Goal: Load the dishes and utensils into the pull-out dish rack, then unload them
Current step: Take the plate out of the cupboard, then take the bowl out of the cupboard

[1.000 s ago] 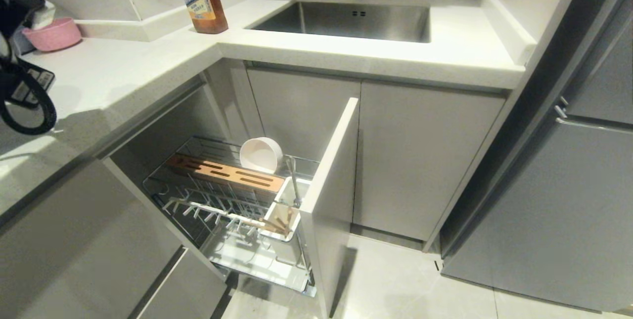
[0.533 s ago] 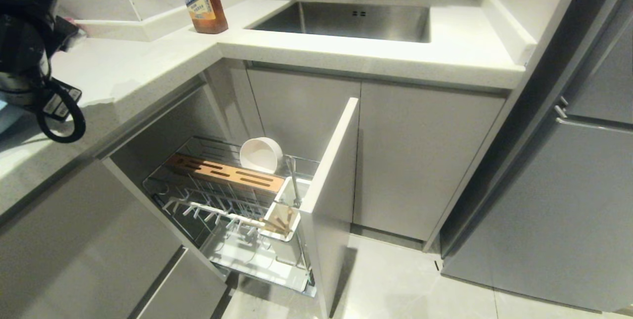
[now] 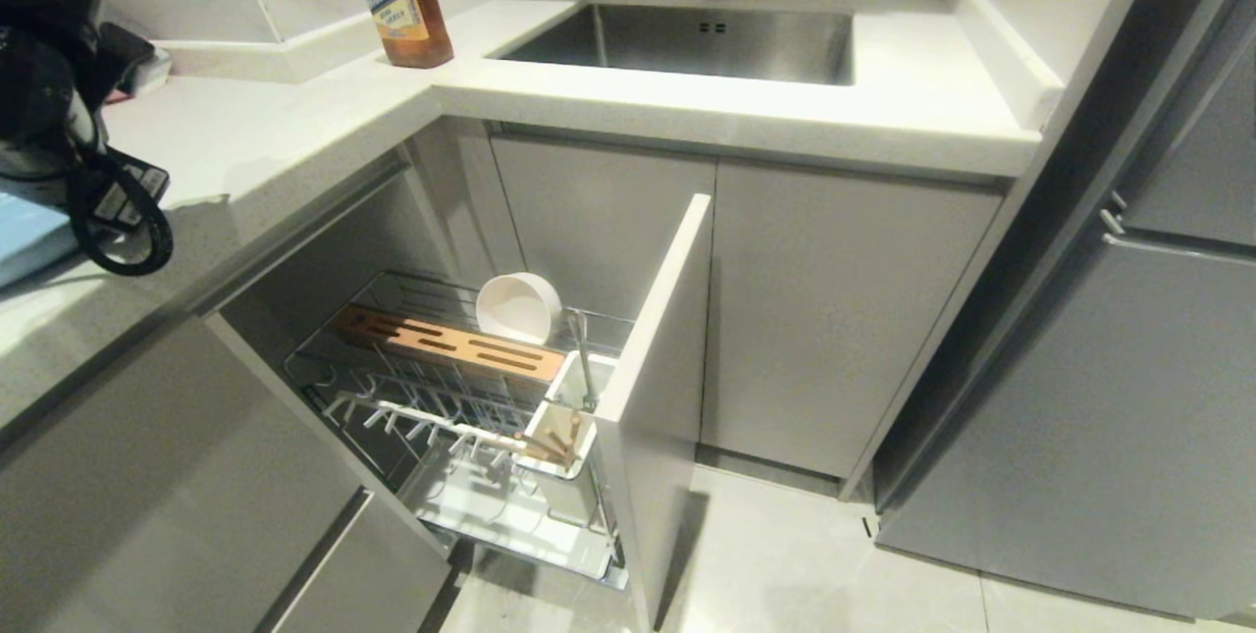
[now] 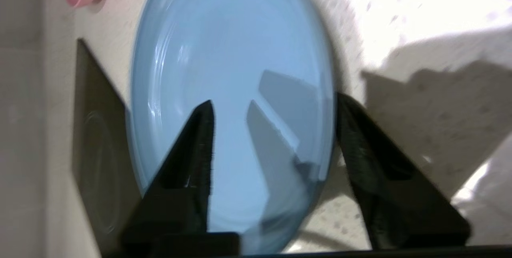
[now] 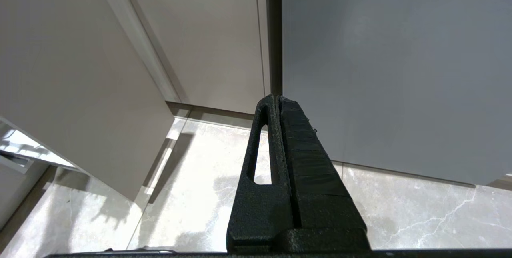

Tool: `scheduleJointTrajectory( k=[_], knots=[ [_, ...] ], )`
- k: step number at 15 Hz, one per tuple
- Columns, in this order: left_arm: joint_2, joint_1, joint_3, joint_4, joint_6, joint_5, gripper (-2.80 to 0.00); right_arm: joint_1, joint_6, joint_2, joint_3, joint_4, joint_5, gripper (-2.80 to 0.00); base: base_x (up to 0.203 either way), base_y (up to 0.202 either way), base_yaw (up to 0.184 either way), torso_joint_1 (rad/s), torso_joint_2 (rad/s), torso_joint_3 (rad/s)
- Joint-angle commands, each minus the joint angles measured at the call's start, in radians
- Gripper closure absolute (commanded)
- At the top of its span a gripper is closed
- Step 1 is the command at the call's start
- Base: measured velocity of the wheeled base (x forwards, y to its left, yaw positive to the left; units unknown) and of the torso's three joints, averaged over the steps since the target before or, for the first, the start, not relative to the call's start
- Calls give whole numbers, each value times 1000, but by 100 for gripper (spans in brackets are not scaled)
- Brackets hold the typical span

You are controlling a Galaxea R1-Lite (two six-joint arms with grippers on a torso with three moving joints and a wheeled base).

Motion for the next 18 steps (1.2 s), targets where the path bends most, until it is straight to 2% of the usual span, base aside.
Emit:
scheduleJointTrajectory(
  k=[1, 4, 5, 6, 7, 9, 12, 13, 15, 18],
  knots=[
    [-14, -1, 2, -9, 1, -33, -280, 0, 0, 1, 0, 0, 0, 0, 0, 0, 0, 0, 0, 0],
    [-64, -2, 2, -38, -28, -190, -280, 0, 0, 1, 0, 0, 0, 0, 0, 0, 0, 0, 0, 0],
    [-90, -4, 3, -42, -69, -251, -280, 0, 0, 1, 0, 0, 1, 0, 0, 0, 0, 0, 0, 0],
    [-118, -12, 4, -50, -142, -310, -280, 0, 0, 1, 0, 0, -1, 0, 0, 0, 0, 0, 0, 0],
    [-149, -20, 9, -58, -205, -357, 0, 0, 0, 1, 0, 0, 1, 0, 0, 0, 0, 0, 0, 0],
    [-229, -25, 28, -62, -303, -452, 0, 0, 0, 1, 0, 0, 1, 0, 0, 0, 0, 0, 0, 0],
    [-348, -64, 94, -64, -565, -555, 0, 0, 0, 1, 0, 0, -1, 0, 0, 0, 0, 0, 0, 0],
    [-380, -108, 125, -67, -655, -569, 0, 0, 0, 1, 0, 0, 0, 0, 0, 0, 0, 0, 0, 0],
    [-406, -234, 187, -99, -775, -578, 0, 0, 0, 1, 0, 0, 1, 0, 0, 0, 0, 0, 0, 0],
    [-376, -329, 347, -321, -874, -563, 0, 0, 0, 1, 0, 0, 0, 0, 0, 0, 0, 0, 0, 0]
  ],
)
